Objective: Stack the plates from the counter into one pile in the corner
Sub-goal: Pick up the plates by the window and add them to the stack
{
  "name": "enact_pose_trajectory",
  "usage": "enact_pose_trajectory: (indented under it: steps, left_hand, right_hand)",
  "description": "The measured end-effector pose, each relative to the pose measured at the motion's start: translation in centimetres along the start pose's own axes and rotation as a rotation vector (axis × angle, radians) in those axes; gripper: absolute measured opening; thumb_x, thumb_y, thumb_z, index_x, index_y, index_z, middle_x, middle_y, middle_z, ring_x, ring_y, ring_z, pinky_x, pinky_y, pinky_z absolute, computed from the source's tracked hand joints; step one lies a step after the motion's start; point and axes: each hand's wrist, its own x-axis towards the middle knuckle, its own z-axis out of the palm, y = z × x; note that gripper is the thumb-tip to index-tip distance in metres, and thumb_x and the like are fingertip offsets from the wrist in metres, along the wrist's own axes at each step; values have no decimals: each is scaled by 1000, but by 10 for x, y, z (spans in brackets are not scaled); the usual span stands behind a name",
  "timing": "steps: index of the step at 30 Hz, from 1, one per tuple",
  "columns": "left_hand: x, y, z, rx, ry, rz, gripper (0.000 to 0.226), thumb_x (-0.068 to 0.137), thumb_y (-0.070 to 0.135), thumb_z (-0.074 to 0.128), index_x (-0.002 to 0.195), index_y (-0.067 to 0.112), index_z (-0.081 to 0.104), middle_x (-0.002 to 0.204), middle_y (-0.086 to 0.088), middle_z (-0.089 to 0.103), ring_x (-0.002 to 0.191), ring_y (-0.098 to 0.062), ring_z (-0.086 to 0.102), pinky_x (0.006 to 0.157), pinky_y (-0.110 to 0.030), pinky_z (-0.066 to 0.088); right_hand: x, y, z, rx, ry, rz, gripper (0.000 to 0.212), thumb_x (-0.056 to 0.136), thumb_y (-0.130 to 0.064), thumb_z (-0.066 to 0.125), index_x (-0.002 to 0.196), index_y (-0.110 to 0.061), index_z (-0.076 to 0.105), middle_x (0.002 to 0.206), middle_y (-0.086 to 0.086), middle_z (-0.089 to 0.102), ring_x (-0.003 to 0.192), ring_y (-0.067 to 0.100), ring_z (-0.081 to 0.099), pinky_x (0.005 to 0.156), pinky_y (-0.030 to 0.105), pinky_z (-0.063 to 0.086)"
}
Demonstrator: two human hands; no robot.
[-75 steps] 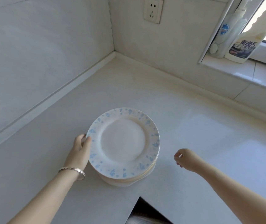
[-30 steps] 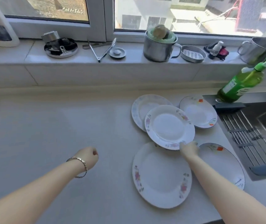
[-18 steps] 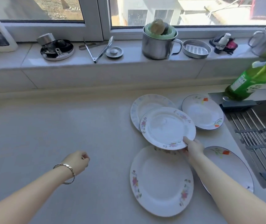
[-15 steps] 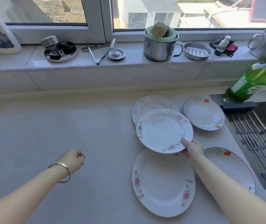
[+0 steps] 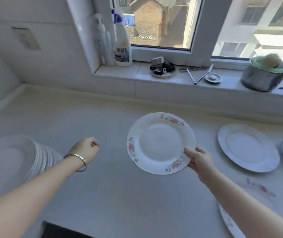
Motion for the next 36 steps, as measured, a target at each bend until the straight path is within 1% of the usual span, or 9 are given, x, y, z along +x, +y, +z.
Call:
enact_pose_trajectory:
  steps: [3, 8, 13, 16, 22, 25, 27, 29, 36]
  left_hand:
    - [3, -55, -60, -53, 151, -35, 24, 85, 7, 47, 68, 23, 53, 87, -14, 71, 82, -32, 68, 77, -35, 52]
    - [0, -151, -147, -41, 363, -122, 16, 86, 11, 46, 87, 24, 56, 93, -7, 70, 86, -31, 67, 75, -31, 47]
    - [-9, -229, -199, -34, 452, -243, 22, 87, 10, 45, 101, 14, 62, 102, -11, 71, 84, -28, 60, 75, -30, 44]
    - [-15, -259, -212, -38, 471, -291, 26, 88, 7, 46, 107, 8, 63, 108, -14, 69, 98, -32, 60, 77, -30, 41]
    - [-19, -297, -217, -100, 499, -343, 27, 87, 5, 46, 107, 8, 64, 112, -15, 66, 104, -32, 59, 84, -32, 43]
    - [-16, -311, -219, -130, 490, -352, 26, 86, 4, 48, 106, 8, 64, 109, -15, 67, 103, -32, 60, 83, -31, 43]
    - [-15, -313, -218, -134, 485, -352, 27, 86, 3, 47, 106, 8, 64, 110, -14, 67, 103, -32, 60, 82, -30, 42]
    - [-15, -314, -218, -147, 485, -357, 27, 86, 3, 47, 106, 8, 64, 111, -14, 66, 104, -32, 59, 83, -30, 42]
    - [-11, -319, -218, -155, 464, -381, 27, 87, 4, 46, 107, 9, 63, 112, -13, 66, 101, -31, 59, 78, -27, 37]
  right_hand:
    - [-11, 5, 84, -23, -98, 11, 10, 86, -4, 58, 85, -12, 64, 73, 7, 66, 47, 12, 65, 49, 22, 56]
    - [-34, 18, 223, -110, -298, 28, 7, 86, -5, 58, 90, -7, 63, 74, 8, 65, 55, 17, 65, 53, 25, 57]
    - [-61, 40, 338, -230, -411, 1, 12, 85, -3, 58, 79, -12, 63, 72, 7, 65, 60, 20, 63, 55, 26, 57]
    - [-73, 55, 383, -287, -436, 14, 13, 85, -3, 59, 76, -12, 62, 73, 8, 63, 61, 20, 61, 53, 24, 57]
    - [-86, 72, 423, -398, -437, -3, 6, 86, -4, 55, 88, -3, 61, 80, 13, 62, 64, 23, 61, 47, 22, 56]
    - [-85, 83, 434, -777, -372, -250, 22, 88, -22, 52, 102, -5, 54, 85, 10, 64, 61, 24, 61, 49, 25, 51]
    - [-83, 88, 432, -1045, -318, -412, 31, 91, -36, 46, 107, -10, 48, 87, 10, 65, 74, 29, 63, 62, 34, 53]
    - [-83, 93, 428, -1247, -293, -488, 36, 92, -43, 40, 110, -13, 44, 89, 11, 67, 84, 33, 63, 64, 35, 49]
    - [-90, 102, 440, -1432, -241, -554, 42, 87, -52, 42, 107, -15, 51, 99, 5, 66, 97, 28, 61, 71, 32, 45]
